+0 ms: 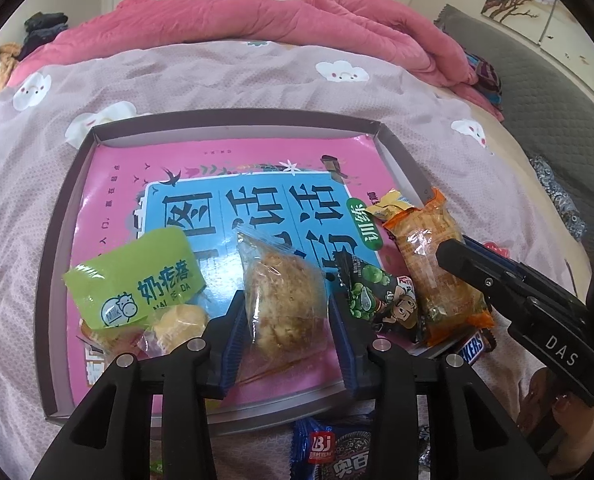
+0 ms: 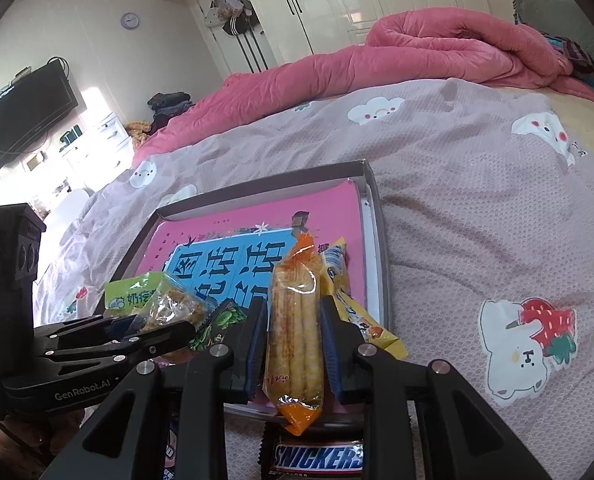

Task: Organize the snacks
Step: 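Lower the crisp bag onto the book and open the left gripper while the right lowers the wafer roll, then lower the wafer roll bag into the tray and open the right gripper while the left withdraws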

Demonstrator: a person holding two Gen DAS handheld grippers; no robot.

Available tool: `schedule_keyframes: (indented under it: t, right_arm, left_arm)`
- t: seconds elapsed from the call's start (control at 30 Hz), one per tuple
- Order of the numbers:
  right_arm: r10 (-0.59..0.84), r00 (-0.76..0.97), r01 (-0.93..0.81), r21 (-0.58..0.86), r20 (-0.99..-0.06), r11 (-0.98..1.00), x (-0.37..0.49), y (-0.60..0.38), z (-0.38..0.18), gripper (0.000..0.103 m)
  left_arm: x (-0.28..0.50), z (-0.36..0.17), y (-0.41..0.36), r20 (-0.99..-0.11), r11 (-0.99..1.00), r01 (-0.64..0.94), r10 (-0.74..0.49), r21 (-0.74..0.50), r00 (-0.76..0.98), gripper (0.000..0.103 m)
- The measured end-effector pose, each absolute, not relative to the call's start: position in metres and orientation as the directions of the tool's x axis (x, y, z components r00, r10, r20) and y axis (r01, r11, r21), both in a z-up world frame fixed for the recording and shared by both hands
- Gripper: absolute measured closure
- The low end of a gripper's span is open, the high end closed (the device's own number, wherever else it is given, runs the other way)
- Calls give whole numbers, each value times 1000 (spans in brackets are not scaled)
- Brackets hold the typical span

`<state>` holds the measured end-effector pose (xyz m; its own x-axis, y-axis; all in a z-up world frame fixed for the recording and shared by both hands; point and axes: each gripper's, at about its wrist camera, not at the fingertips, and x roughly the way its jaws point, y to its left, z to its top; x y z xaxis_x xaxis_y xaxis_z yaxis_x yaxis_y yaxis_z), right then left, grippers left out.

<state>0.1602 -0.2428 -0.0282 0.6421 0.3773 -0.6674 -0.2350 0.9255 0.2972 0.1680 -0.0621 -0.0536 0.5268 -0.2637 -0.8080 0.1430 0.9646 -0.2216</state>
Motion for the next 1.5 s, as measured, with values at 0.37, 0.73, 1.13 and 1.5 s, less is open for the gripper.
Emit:
schedule_keyframes:
  t: [0.37,0.73,1.13,1.5]
  right_arm:
    - [374,657,-220,308,-655,926,161,-248,-24,76]
    - [395,674,-225,335,-625,915,158,-252,-17,72]
    - [406,698,-242,340,-590,909,154,-252,-8,61]
    - [407,709,-246,339,-576,908,151,-253,-3,54]
  left_arm:
    - [167,-46,-57,-796,960,142,-280,-242,537,54]
    - [163,-37,-49,-782,952,131,-304,-278,544,48]
    - [157,-28,-34,-774,952,96,-294,-292,561,36]
    - [150,-22,-21,-772,955,72,-276,-288,572,33]
